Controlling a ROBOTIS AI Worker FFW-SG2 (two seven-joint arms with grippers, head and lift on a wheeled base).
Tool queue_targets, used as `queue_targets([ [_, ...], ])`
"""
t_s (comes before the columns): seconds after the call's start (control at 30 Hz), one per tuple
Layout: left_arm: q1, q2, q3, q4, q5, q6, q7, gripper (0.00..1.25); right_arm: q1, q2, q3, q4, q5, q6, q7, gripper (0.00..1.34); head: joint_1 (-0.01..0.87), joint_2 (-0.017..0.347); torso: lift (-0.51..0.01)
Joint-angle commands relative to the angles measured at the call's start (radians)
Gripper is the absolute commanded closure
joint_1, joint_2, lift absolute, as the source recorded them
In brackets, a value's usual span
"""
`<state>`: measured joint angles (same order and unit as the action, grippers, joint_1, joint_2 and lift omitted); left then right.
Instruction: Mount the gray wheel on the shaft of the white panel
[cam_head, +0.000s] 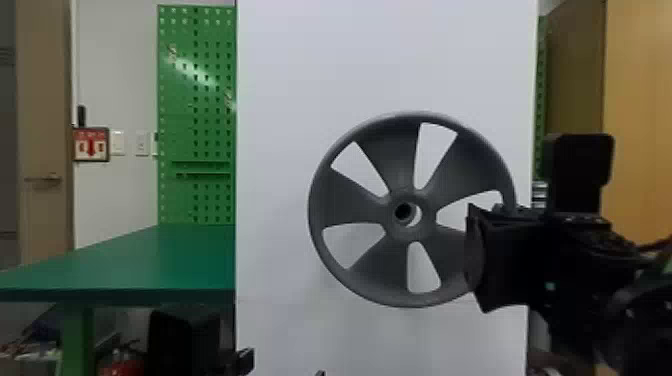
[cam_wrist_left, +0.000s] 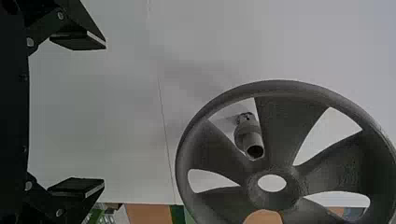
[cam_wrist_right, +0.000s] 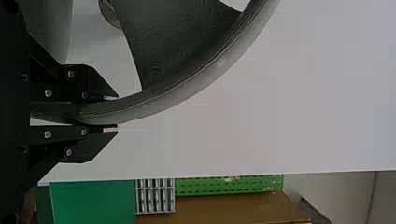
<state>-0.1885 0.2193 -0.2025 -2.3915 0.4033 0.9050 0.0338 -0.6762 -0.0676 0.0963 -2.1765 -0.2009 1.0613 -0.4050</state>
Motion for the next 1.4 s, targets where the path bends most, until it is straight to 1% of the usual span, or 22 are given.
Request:
queue_targets([
  [0.0, 0.000, 0.000, 0.000, 0.000, -0.001, 0.000, 0.000, 0.24, 0.000, 0.002, -0.001, 0.003, 0.000, -0.006, 0.000, 1.18, 0.038, 0.040, -0.510],
  [0.53, -0.003, 0.000, -0.005, 0.000, 0.006, 0.000, -0.002, 0.24, 0.001, 0.003, -0.001, 0.018, -0.003, -0.024, 0.000, 1.18, 0.038, 0.040, -0.510],
  [0.77, -0.003, 0.000, -0.006, 0.000, 0.008, 0.002, -0.009, 0.24, 0.000, 0.003, -0.015, 0.027, -0.011, -0.032, 0.000, 1.18, 0.038, 0.040, -0.510],
  [0.97, -0.003, 0.000, -0.006, 0.000, 0.009, 0.002, -0.012, 0.24, -0.006, 0.002, -0.033, 0.049, -0.029, -0.043, 0.000, 1.18, 0.038, 0.040, -0.510],
  [1.23, -0.003, 0.000, -0.006, 0.000, 0.008, 0.002, -0.014, 0.24, -0.023, -0.006, -0.043, 0.107, -0.043, -0.089, 0.005, 1.19, 0.038, 0.040, -0.510],
  [1.37, -0.005, 0.002, -0.006, 0.000, 0.008, 0.002, -0.014, 0.24, -0.037, -0.005, -0.049, 0.135, -0.055, -0.096, 0.014, 1.19, 0.038, 0.040, -0.510],
])
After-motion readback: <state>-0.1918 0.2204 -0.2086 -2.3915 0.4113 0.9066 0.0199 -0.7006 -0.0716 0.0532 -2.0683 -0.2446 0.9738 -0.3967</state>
